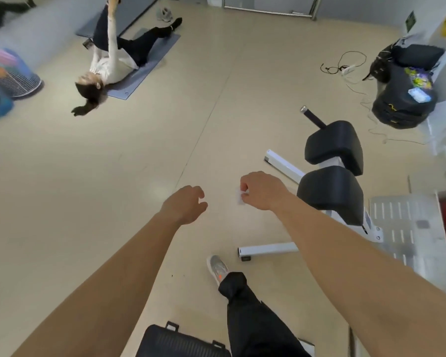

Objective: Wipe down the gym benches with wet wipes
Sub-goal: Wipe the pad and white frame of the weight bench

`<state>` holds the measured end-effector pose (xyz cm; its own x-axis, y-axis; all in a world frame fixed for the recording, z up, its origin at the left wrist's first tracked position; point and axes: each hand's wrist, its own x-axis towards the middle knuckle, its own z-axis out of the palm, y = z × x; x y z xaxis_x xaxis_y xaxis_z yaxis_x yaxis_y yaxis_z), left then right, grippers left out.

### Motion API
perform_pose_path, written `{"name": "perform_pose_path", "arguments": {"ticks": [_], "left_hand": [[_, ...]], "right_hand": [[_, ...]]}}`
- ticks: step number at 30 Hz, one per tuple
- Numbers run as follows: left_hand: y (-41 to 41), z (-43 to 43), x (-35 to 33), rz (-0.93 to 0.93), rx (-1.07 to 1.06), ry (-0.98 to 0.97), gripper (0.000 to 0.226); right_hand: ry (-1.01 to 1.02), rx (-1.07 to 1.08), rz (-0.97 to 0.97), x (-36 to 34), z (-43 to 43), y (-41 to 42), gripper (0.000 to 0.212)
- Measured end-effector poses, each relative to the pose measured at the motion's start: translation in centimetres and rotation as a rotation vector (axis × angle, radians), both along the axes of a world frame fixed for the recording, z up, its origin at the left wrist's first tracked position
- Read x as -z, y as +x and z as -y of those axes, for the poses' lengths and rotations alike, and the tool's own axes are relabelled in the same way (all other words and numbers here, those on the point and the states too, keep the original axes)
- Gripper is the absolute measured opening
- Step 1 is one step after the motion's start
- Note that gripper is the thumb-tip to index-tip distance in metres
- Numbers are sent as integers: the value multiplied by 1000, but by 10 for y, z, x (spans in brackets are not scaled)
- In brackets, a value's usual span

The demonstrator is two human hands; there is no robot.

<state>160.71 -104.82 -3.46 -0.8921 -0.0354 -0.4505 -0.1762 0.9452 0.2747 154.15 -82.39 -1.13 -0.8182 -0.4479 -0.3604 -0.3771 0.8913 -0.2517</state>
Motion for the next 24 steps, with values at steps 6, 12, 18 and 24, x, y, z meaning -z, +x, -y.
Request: {"name": "perform_pose_path", "arguments": {"ticks": [6,12,18,24], "left_hand": [[-192,30,8,-3,79,-42,39],[-366,47,-10,4,186,-47,40],[-504,54,-28,-15,283,-62,40],[-670,28,-23,-49,472,-69,40]], "right_hand": [[23,46,-5,27,31,-162,19],[28,234,-18,8,33,-324,17],[-28,342,-65,-19,42,-449,16],[13,525,-74,-9,15,-565,16]]}}
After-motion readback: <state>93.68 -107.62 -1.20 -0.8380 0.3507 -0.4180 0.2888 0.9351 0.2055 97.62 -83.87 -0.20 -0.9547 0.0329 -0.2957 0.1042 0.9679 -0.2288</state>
